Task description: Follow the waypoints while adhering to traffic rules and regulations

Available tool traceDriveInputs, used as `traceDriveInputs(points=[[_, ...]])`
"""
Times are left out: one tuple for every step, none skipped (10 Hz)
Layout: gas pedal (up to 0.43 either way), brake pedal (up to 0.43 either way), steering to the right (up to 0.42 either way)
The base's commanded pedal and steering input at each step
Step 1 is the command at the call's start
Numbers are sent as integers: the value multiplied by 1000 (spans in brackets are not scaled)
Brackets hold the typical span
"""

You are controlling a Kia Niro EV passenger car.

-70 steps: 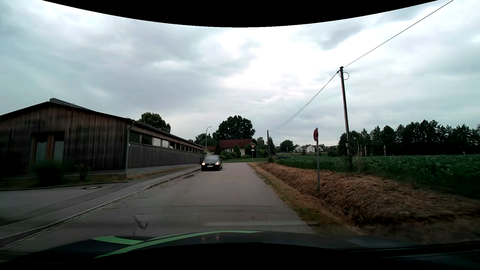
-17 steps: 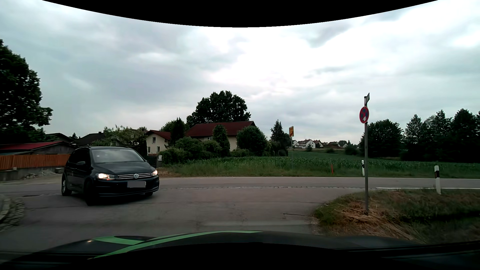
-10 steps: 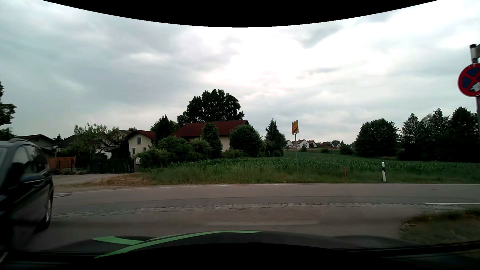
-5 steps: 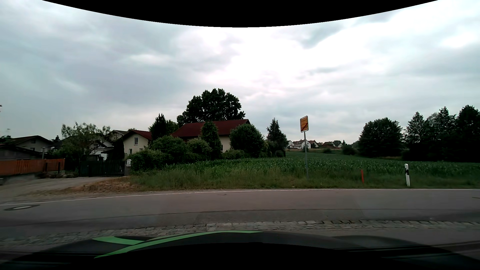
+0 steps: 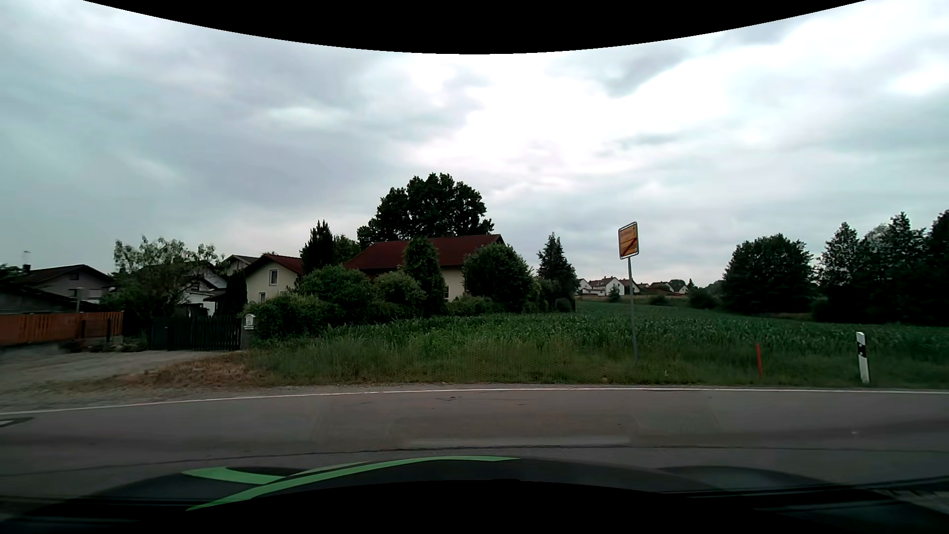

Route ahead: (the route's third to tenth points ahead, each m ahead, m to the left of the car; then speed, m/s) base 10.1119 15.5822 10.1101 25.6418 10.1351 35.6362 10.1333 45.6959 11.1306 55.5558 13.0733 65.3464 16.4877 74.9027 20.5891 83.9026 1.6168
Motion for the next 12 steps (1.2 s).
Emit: traceDriveInputs(points=[[0, 207, -181], [0, 220, -208], [0, 226, -228], [0, 226, -235], [0, 232, -238], [0, 232, -238], [0, 232, -238], [0, 232, -238], [0, 232, -239], [0, 226, -240], [0, 226, -241], [0, 207, -243]])
